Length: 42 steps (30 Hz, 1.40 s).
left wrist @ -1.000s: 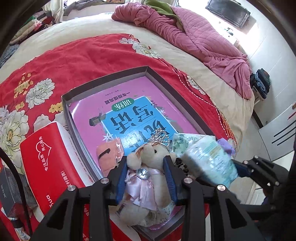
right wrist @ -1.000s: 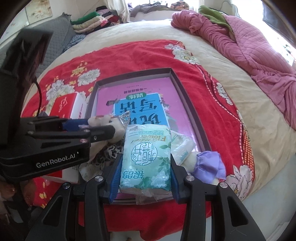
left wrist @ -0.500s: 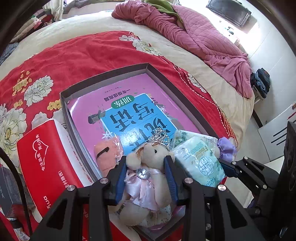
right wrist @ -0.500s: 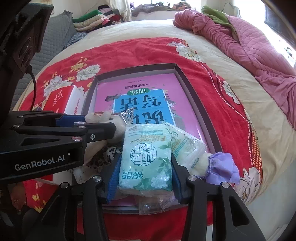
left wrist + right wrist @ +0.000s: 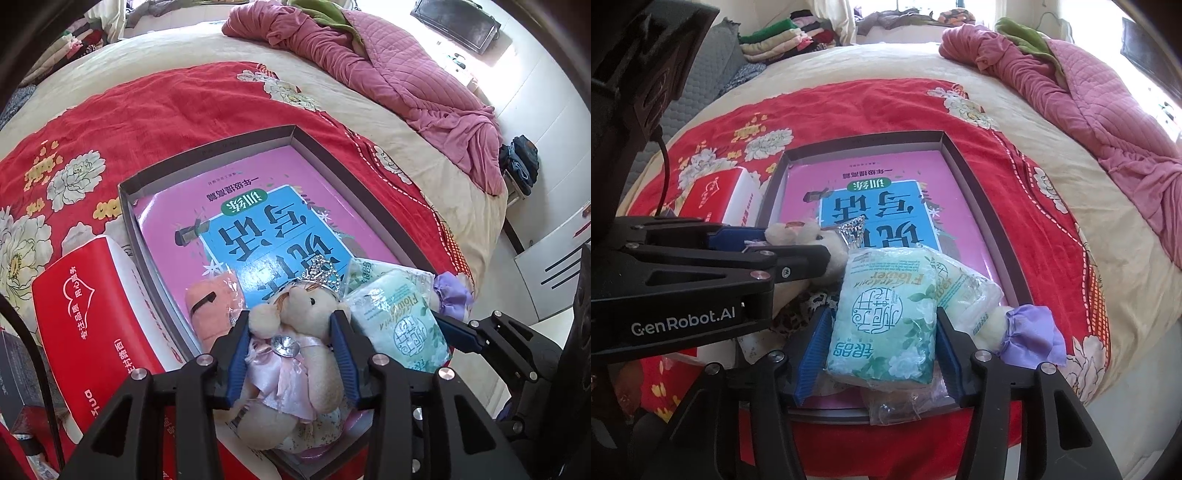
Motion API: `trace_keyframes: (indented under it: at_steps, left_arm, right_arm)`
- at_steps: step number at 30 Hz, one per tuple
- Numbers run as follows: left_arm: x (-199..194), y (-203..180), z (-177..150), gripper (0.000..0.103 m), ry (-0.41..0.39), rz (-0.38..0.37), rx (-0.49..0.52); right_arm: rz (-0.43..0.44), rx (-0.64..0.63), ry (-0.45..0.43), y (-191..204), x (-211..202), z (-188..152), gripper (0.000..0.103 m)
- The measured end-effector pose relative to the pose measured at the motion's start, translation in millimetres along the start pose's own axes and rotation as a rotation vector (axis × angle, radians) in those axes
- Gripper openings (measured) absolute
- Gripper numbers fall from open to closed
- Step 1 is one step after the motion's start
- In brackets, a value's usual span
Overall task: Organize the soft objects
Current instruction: 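Open both tools releasing the bear and Flower pack into the tray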
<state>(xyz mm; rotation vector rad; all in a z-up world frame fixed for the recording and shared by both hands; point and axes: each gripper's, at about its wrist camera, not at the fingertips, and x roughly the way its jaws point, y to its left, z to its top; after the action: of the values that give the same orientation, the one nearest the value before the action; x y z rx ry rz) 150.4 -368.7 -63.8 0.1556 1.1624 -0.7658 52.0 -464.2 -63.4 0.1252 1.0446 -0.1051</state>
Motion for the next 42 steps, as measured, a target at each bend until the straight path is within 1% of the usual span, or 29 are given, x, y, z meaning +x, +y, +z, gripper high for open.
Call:
trace_keyframes:
  at_steps: [3,7,14,19,21,26,28,30,35,40,42]
  left_arm:
    - [-1,0,0,0.044,0.001,-0.002,-0.002]
    - [-1,1,0,0.044,0.006,-0.01,-0.012]
    - [-1,0,1,0.049,0.01,-0.015,-0.018]
    - [-1,-2,1,0.052,0.012,-0.011,-0.015]
    - [-3,-2,1,0.057,0.009,-0.012,-0.02]
    - [-7,0,0,0.059,0.006,-0.014,-0.023]
    - [-9,0,0,0.06,0.002,-0.027,-0.026]
    - [-11,-1,0,0.066,0.002,-0.036,-0.026]
    - [-22,-4,-1,0.067,-0.017,-0.038,-0.014]
    - [-34,-5,-4,0.068,-0.031,-0.039,-0.013]
    - [-39,-5,-6,0.072,-0.039,-0.034,-0.011]
  right_arm:
    - [-0.016,-0.008,-0.001,0,-3,-1,0.058]
    - [-0.038,-0.017,-0.006,0,-11,-5,0.065]
    - [-0.059,-0.017,-0.02,-3,-27,-16,0.066]
    - [-0.057,-0.001,-0.032,-8,-37,-20,0.066]
    - [-0.06,0.002,-0.029,-9,-37,-21,0.066]
    - [-0.063,0.01,-0.026,-9,-38,-23,0.066]
    - [-0.064,0.018,-0.029,-10,-40,-22,0.066]
    - [-0.067,0.023,-0.035,-11,-43,-22,0.066]
    - [-0.076,0.044,-0.046,-14,-50,-21,0.069]
    - [-0.056,0.089,-0.06,-18,-59,-19,0.071]
    - [-0.05,0.106,-0.068,-20,-64,-18,0.073]
